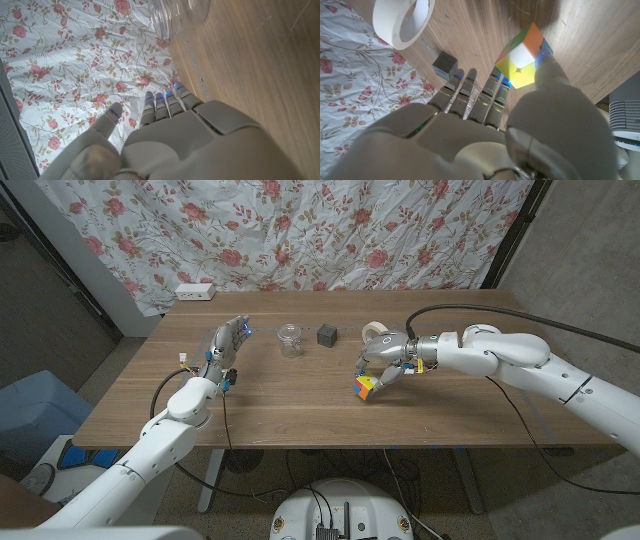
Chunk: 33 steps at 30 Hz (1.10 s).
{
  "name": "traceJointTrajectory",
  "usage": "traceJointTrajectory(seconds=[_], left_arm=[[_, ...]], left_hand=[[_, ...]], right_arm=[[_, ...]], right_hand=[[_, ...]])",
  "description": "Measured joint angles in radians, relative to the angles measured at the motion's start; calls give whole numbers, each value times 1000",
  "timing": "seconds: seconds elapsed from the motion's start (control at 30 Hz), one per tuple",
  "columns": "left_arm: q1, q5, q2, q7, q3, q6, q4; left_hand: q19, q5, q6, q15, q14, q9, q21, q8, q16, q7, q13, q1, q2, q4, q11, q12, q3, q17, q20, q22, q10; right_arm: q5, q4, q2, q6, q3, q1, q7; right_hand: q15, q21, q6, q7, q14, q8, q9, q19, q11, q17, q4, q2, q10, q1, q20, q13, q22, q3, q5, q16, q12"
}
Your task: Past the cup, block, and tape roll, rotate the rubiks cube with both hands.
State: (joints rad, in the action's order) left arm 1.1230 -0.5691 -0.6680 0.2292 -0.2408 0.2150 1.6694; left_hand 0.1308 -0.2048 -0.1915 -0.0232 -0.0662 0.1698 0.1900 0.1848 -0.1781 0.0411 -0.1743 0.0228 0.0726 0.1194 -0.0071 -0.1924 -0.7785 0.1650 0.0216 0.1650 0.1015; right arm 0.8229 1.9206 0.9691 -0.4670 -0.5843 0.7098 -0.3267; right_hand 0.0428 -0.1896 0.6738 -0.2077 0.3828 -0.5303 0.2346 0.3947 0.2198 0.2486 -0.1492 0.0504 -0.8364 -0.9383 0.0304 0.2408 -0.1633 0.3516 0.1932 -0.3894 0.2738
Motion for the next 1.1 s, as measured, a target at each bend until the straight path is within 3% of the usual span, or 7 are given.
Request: traceJointTrajectory(seconds=[0.77, 1.1], left_arm=[[17, 79, -20, 51, 4, -33, 124], [10, 112, -21, 55, -3, -46, 147]], left_hand=[[5, 0, -9, 0, 0, 0, 0, 0, 0, -2, 0, 0, 0, -12, 4, 0, -8, -2, -5, 0, 4], [5, 0, -13, 0, 0, 0, 0, 0, 0, 2, 0, 5, 5, -23, 2, 0, -9, -2, -5, 0, 13]], right_arm=[[-173, -18, -3, 57, 68, 76, 113], [-199, -11, -1, 76, 100, 122, 153]], right_hand=[[2, 0, 11, 11, 9, -6, -5, 13, 0, 0, 7, -10, -25, 11, -2, 0, 0, -15, -4, 0, -7], [5, 0, 14, 14, 19, -9, -5, 13, 0, 0, 11, -10, -50, 11, -2, 6, 0, -19, -8, -8, -9]])
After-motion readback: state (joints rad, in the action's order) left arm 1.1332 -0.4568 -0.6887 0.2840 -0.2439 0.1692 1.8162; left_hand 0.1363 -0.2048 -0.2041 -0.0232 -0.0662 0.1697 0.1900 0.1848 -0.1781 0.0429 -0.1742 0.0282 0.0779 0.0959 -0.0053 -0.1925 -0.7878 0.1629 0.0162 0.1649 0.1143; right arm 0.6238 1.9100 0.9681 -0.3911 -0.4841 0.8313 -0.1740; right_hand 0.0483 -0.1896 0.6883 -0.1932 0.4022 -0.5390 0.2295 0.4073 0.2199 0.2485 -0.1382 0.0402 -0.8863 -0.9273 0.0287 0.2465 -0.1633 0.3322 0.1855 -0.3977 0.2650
